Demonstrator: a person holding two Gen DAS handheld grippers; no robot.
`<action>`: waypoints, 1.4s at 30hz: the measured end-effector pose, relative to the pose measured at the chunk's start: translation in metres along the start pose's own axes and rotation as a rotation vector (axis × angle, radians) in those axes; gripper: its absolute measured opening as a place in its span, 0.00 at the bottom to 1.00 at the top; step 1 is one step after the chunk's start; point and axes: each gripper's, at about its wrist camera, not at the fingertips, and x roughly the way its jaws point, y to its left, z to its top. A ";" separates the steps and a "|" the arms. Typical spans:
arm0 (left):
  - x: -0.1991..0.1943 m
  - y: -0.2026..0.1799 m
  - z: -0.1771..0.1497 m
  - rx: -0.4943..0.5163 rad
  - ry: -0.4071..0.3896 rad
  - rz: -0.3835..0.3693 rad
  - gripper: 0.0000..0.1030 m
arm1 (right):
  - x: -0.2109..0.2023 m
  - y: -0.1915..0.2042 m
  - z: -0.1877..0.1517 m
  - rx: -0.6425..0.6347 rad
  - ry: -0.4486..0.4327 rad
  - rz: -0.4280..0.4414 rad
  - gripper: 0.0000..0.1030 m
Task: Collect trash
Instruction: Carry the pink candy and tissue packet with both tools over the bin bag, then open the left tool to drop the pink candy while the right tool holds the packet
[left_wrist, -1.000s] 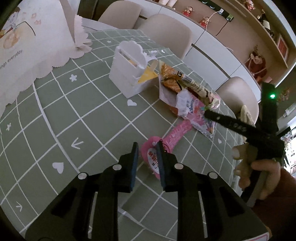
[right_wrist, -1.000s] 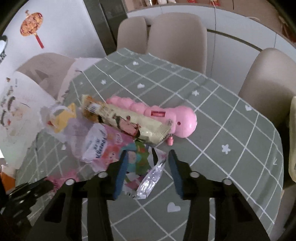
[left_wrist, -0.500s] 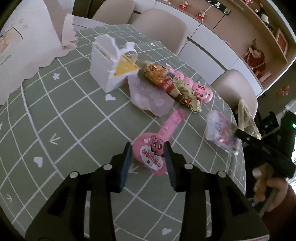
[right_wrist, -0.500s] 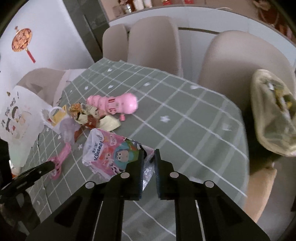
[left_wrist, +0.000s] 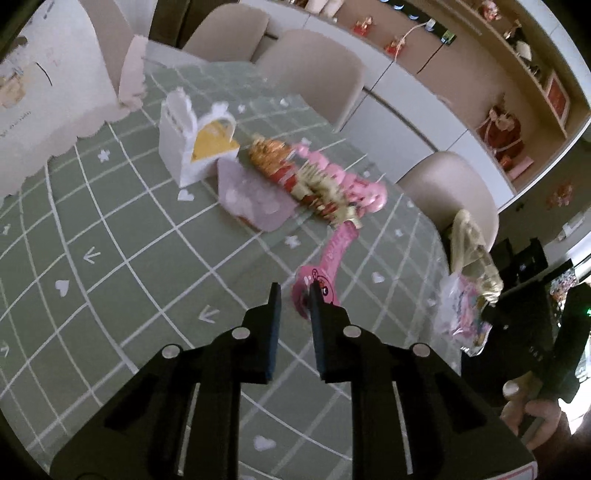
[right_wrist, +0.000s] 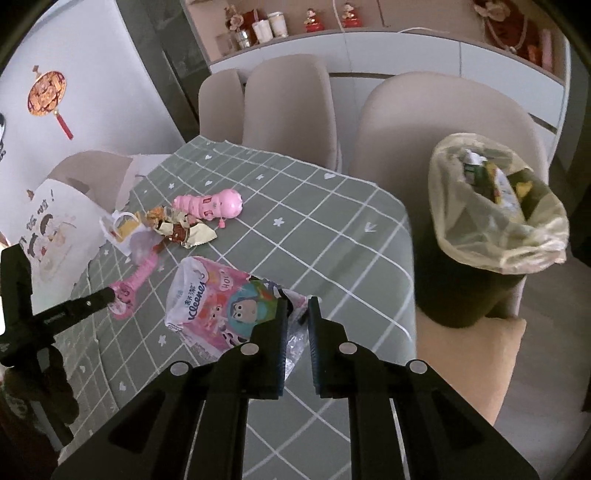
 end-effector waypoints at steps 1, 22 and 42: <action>-0.007 -0.006 -0.002 0.008 -0.014 0.001 0.14 | -0.006 -0.003 -0.001 -0.003 -0.009 -0.001 0.12; -0.101 -0.136 -0.014 0.163 -0.223 -0.031 0.15 | -0.128 -0.055 0.003 -0.049 -0.222 -0.009 0.12; -0.016 -0.313 0.041 0.249 -0.244 -0.167 0.15 | -0.149 -0.214 0.103 -0.070 -0.369 -0.124 0.12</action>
